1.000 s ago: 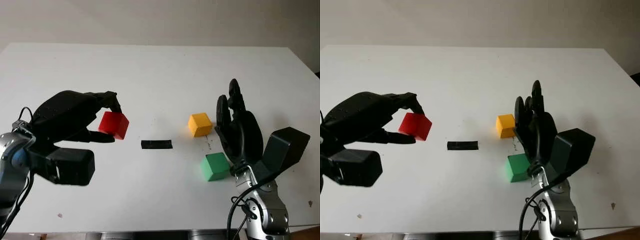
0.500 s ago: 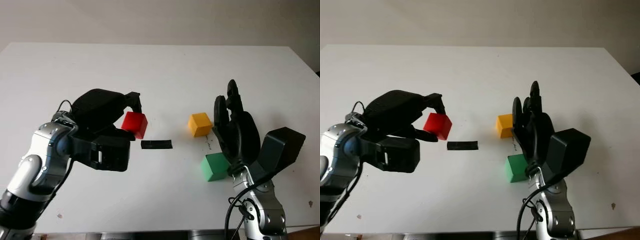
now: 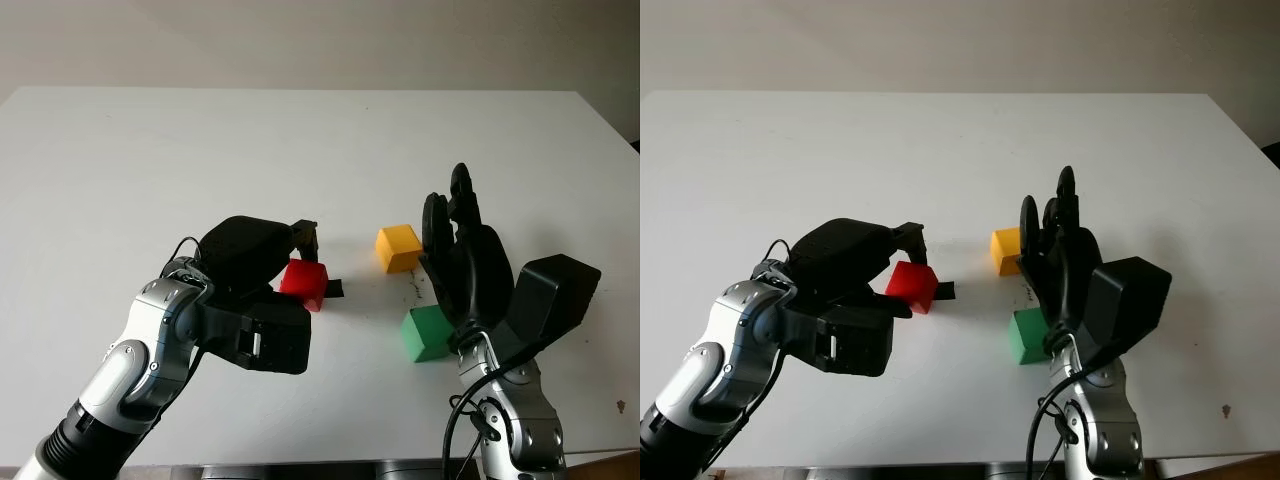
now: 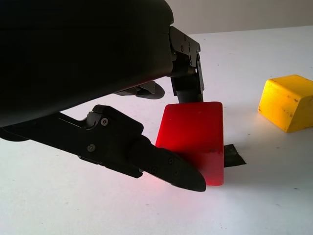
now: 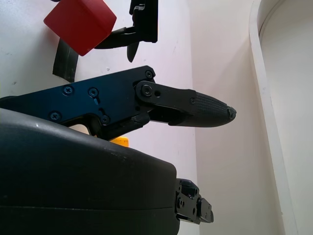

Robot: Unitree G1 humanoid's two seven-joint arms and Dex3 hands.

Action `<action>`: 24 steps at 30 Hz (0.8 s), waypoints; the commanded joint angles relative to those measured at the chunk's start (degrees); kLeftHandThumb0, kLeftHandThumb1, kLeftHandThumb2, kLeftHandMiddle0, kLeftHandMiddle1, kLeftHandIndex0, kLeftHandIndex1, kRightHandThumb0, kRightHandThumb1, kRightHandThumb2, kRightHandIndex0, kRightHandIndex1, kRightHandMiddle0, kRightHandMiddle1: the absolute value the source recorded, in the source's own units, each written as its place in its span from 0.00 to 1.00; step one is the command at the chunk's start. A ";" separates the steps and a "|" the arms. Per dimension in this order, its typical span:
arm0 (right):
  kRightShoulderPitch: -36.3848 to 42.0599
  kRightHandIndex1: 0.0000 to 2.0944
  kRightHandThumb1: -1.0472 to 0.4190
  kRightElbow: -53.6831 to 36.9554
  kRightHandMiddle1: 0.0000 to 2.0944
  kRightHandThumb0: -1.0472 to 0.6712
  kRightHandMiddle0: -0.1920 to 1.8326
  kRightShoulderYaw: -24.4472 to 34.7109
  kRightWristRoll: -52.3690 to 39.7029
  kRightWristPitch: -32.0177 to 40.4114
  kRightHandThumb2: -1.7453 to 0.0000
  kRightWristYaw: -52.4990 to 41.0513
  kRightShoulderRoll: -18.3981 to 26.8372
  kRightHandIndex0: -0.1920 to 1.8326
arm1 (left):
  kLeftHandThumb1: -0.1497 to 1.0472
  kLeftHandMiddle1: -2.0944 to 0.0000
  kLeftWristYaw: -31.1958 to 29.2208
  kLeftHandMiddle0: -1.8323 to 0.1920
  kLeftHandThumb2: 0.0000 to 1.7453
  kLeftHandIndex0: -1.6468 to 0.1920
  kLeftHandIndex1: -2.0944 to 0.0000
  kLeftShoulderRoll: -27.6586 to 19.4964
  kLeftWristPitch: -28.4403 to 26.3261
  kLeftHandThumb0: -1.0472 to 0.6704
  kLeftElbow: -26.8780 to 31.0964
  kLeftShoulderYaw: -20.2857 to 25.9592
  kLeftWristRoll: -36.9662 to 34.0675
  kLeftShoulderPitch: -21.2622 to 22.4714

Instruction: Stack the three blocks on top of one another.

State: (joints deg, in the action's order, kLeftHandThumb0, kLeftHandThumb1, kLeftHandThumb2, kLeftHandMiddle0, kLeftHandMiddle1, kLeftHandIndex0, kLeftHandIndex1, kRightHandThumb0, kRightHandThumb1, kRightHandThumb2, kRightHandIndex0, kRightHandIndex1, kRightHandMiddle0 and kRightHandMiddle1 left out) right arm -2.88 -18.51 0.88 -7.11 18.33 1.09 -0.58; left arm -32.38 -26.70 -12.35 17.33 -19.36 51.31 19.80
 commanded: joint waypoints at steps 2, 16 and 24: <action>0.32 0.00 0.00 -0.64 0.00 0.26 0.00 0.08 0.19 -0.04 0.69 0.12 -0.12 0.00 | 1.00 0.97 0.73 0.72 0.04 0.76 0.17 0.54 0.08 0.42 0.47 -0.37 0.66 -0.38; 0.55 0.00 0.00 -0.66 0.01 0.26 0.00 0.15 0.14 -0.31 0.69 0.33 -0.44 0.00 | 1.00 0.97 4.03 0.72 0.10 0.81 0.09 3.57 -1.13 0.44 -4.06 -0.70 2.56 0.92; 0.79 0.00 0.00 -0.64 0.00 0.26 0.00 0.04 0.19 -0.69 0.70 0.33 -0.66 0.00 | 1.00 0.97 4.63 0.73 0.09 0.81 0.13 5.07 -1.47 0.42 -6.15 -0.70 1.54 1.80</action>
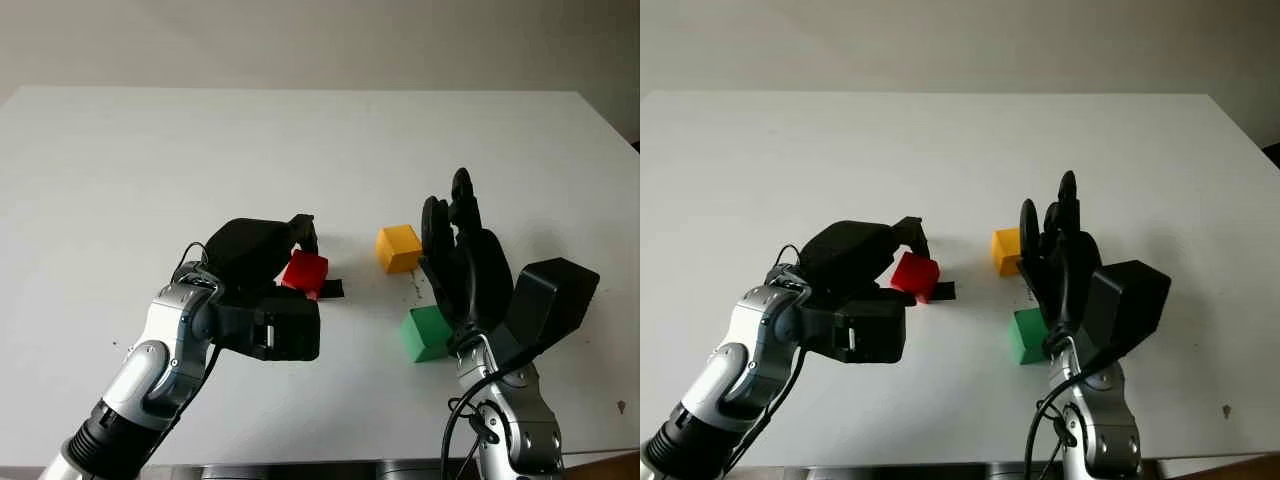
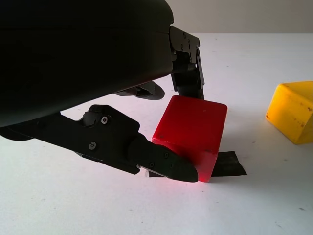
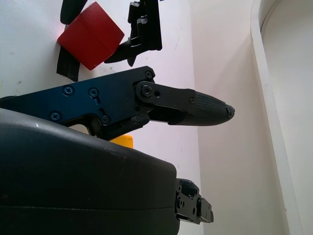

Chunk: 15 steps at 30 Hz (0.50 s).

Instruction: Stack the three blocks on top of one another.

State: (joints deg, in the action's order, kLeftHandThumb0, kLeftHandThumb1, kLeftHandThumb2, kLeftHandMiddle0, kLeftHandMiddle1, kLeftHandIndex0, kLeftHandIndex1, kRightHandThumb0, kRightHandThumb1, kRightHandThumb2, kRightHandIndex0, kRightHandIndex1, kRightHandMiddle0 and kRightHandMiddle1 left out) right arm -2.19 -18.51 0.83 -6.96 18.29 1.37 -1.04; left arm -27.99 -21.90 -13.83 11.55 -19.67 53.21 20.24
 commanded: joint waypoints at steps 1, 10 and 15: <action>0.13 0.00 0.00 -0.65 0.00 0.26 0.00 0.09 0.00 -0.67 0.69 0.01 -0.23 0.00 | 1.00 0.97 0.12 0.73 0.09 0.80 0.14 0.23 0.11 0.42 -0.59 -0.55 -0.24 1.53; 0.36 0.00 0.00 -0.74 0.00 0.26 0.00 0.14 -0.20 -0.80 0.69 -0.39 -0.29 0.00 | 1.00 0.97 -0.47 0.73 0.11 0.82 0.11 0.72 0.06 0.40 -1.54 -1.63 -0.32 2.43; 0.45 0.00 0.00 -0.72 0.00 0.26 0.00 0.36 -0.21 -0.92 0.69 -0.31 -0.39 0.00 | 1.00 0.98 -1.58 0.75 0.06 0.81 0.21 1.03 -0.89 0.37 -1.16 -1.94 0.11 2.51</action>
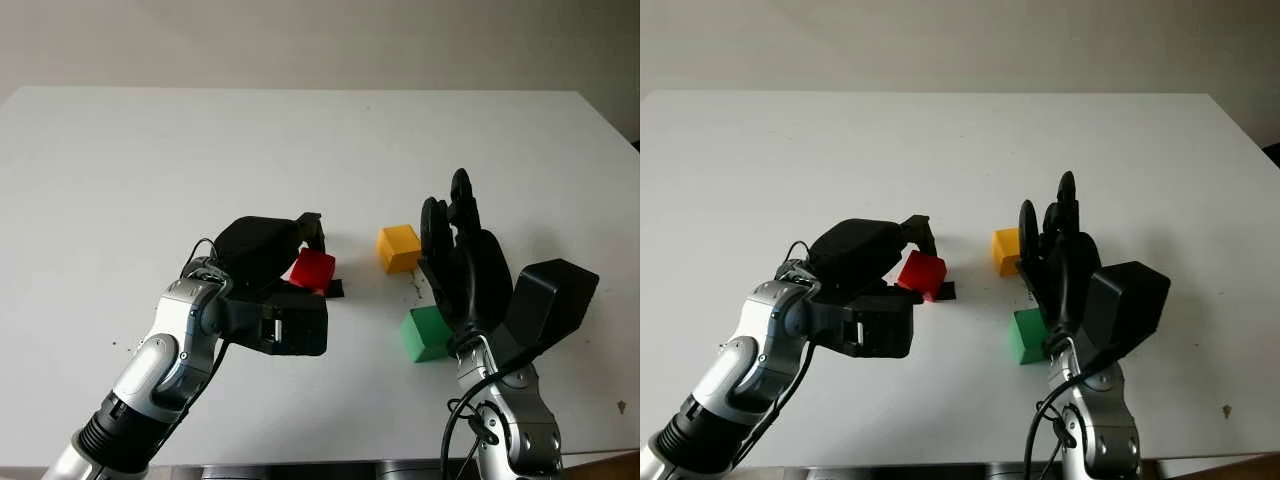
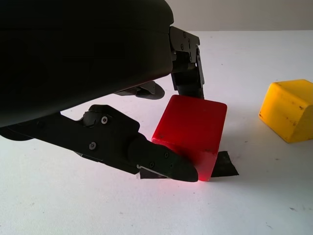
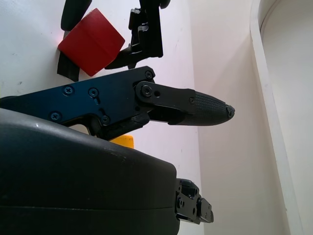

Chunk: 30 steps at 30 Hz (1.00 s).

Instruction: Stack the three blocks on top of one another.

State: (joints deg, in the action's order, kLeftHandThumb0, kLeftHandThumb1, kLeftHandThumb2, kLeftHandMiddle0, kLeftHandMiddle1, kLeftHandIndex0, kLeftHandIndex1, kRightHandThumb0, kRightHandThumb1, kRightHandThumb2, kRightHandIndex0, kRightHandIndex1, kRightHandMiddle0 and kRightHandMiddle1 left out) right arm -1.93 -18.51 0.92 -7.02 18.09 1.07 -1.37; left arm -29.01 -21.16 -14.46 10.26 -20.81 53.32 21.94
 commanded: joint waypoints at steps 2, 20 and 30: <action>0.24 0.00 0.00 -0.77 0.00 0.26 0.00 0.33 -0.23 -0.63 0.70 -0.07 -0.10 0.00 | 1.00 0.99 -1.70 0.81 0.06 0.87 0.24 -0.02 -0.84 0.34 0.25 -1.33 1.01 1.07; 0.16 0.00 0.00 -0.75 0.00 0.26 0.00 0.57 0.04 -0.68 0.70 -0.39 0.09 0.00 | 0.99 0.98 -2.95 1.00 0.03 0.88 0.93 -0.31 -2.86 0.24 1.07 -1.54 2.37 0.48; 0.01 0.00 0.00 -0.96 0.01 0.26 0.00 0.81 -0.01 0.07 0.70 -0.44 0.27 0.00 | 1.00 1.00 0.78 1.00 0.06 0.99 1.00 -0.29 -3.10 0.13 3.17 2.01 -1.92 -1.24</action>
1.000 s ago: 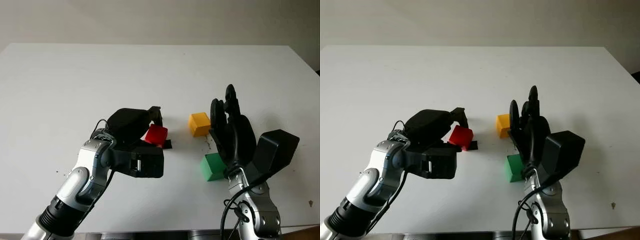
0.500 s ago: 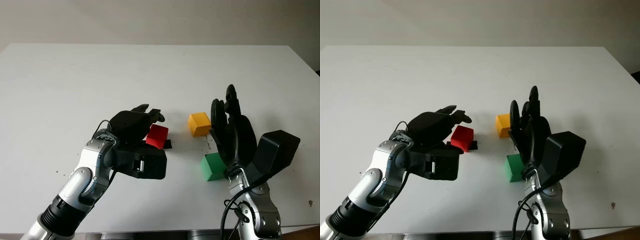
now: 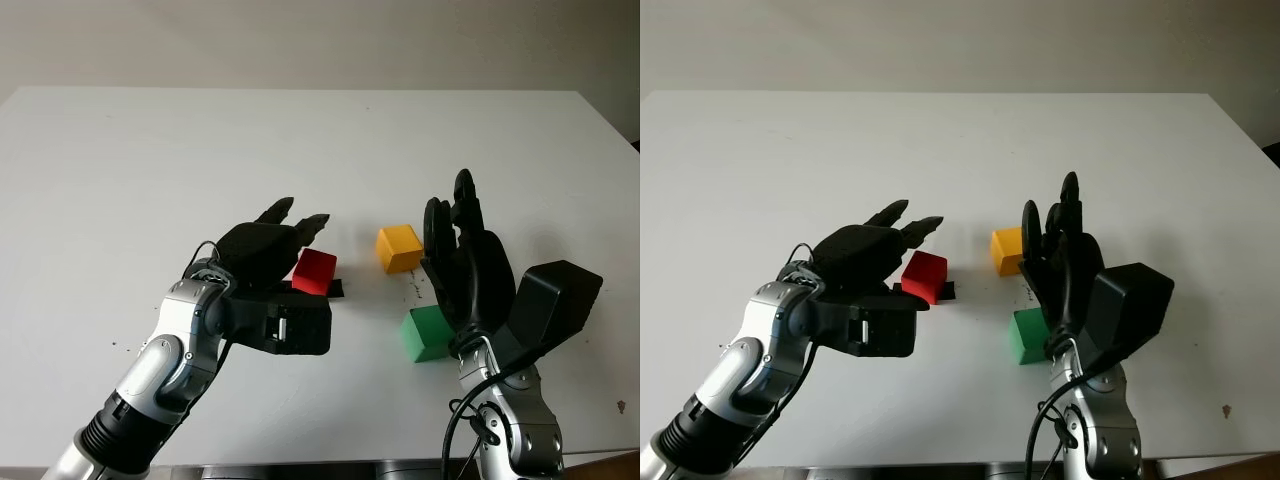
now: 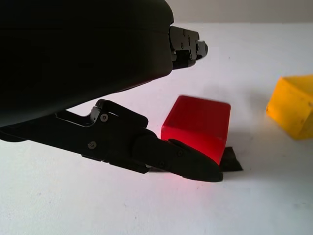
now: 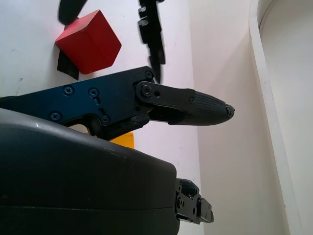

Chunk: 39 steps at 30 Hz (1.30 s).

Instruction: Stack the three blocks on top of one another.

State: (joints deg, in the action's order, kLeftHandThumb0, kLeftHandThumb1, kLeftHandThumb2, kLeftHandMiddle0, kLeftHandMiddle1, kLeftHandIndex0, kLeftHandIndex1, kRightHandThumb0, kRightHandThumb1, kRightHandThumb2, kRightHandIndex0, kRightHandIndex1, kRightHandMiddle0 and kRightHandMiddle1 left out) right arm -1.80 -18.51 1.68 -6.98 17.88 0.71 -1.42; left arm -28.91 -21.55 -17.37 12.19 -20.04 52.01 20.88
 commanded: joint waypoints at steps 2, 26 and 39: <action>0.03 0.00 0.00 -1.51 0.01 0.26 0.00 0.13 0.16 0.90 0.70 0.12 0.47 0.00 | 1.00 1.00 0.89 1.00 0.08 1.00 1.00 0.23 -1.04 0.08 2.57 4.58 -4.20 -0.44; -10.71 0.00 0.00 -3.01 0.03 0.23 0.03 8.13 3.90 2.22 0.93 -7.60 18.55 0.00 | 1.00 0.99 13.89 1.00 0.34 1.00 0.98 9.58 8.38 0.16 -12.35 33.36 -56.03 -2.44; -27.14 0.04 0.09 12.89 0.11 0.20 0.18 -3.09 24.78 -3.27 0.98 -17.39 38.45 0.09 | 1.00 0.98 15.89 1.00 0.40 0.99 0.99 11.30 9.20 0.13 -12.81 31.48 -61.12 -3.91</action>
State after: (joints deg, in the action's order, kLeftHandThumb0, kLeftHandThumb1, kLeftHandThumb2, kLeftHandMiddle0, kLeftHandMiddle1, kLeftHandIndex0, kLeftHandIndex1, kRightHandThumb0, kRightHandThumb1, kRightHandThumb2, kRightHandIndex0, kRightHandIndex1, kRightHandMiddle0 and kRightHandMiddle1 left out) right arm -27.09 -7.01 -0.35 16.71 15.63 -15.96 35.51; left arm -13.12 -10.19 -8.97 -1.70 11.85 -8.81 17.47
